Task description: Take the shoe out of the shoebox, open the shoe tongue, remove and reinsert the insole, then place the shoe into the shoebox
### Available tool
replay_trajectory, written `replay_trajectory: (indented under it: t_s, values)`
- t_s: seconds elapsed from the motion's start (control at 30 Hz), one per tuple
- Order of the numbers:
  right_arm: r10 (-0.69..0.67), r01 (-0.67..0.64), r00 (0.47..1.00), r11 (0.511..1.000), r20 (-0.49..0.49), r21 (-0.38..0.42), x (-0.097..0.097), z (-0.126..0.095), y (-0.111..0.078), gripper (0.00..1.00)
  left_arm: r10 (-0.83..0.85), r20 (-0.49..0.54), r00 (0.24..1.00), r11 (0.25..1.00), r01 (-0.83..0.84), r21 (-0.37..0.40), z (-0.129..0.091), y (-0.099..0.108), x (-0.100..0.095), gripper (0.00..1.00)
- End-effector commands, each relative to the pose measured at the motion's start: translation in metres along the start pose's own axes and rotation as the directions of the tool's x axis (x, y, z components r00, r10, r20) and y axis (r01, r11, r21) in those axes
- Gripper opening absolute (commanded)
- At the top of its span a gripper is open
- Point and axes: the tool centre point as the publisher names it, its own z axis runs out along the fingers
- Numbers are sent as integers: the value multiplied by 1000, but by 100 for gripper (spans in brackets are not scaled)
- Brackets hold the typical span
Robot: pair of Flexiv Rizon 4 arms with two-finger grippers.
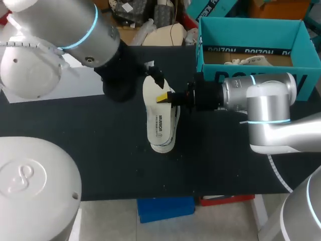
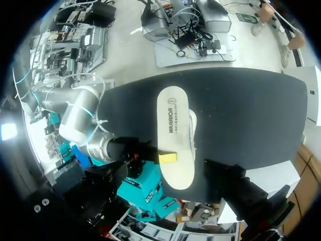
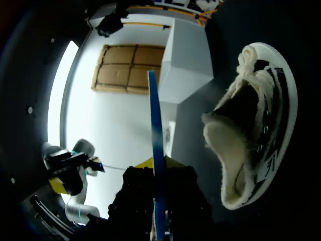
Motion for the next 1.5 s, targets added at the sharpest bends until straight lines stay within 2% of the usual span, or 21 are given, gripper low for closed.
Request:
replay_trajectory:
  t_s: [0.03, 0.27, 0.33, 0.37, 0.57, 0.77, 1.07, 1.3, 1.5]
  values:
    - [0, 0, 1000, 1000, 1, 0, 0, 1, 0, 0, -1, -161, 987, 1000, 1, -2, 0, 1, -4, 100]
    - [0, 0, 1000, 1000, 1, 0, 0, 1, 0, 0, -171, -285, 943, 984, 179, 2, 11, -2, -14, 100]
    - [0, 0, 1000, 1000, 1, 0, 0, 1, 0, 0, -188, -296, 936, 978, 207, 34, 13, -5, -12, 100]
    - [0, 0, 1000, 1000, 1, 0, 0, 1, 0, 0, -170, -278, 945, 979, 194, 63, 15, -8, -11, 100]
    - [0, 0, 1000, 1000, 1, 0, 0, 1, 0, 0, -143, -310, 940, 978, 183, 104, 27, -18, -4, 100]
    - [0, 0, 1000, 1000, 1, 0, 0, 1, 0, 0, -91, -309, 947, 978, 143, 151, 38, -26, -7, 100]
    - [0, 0, 1000, 1000, 1, 0, 0, 1, 0, 0, -30, -315, 949, 982, 88, 169, 50, -36, -12, 100]
    - [0, 0, 1000, 1000, 1, 0, 0, 1, 0, 0, -13, -318, 948, 985, 67, 160, 51, -36, -11, 100]
    - [0, 0, 1000, 1000, 1, 0, 0, 1, 0, 0, -3, -316, 949, 986, 55, 156, 49, -22, -11, 100]
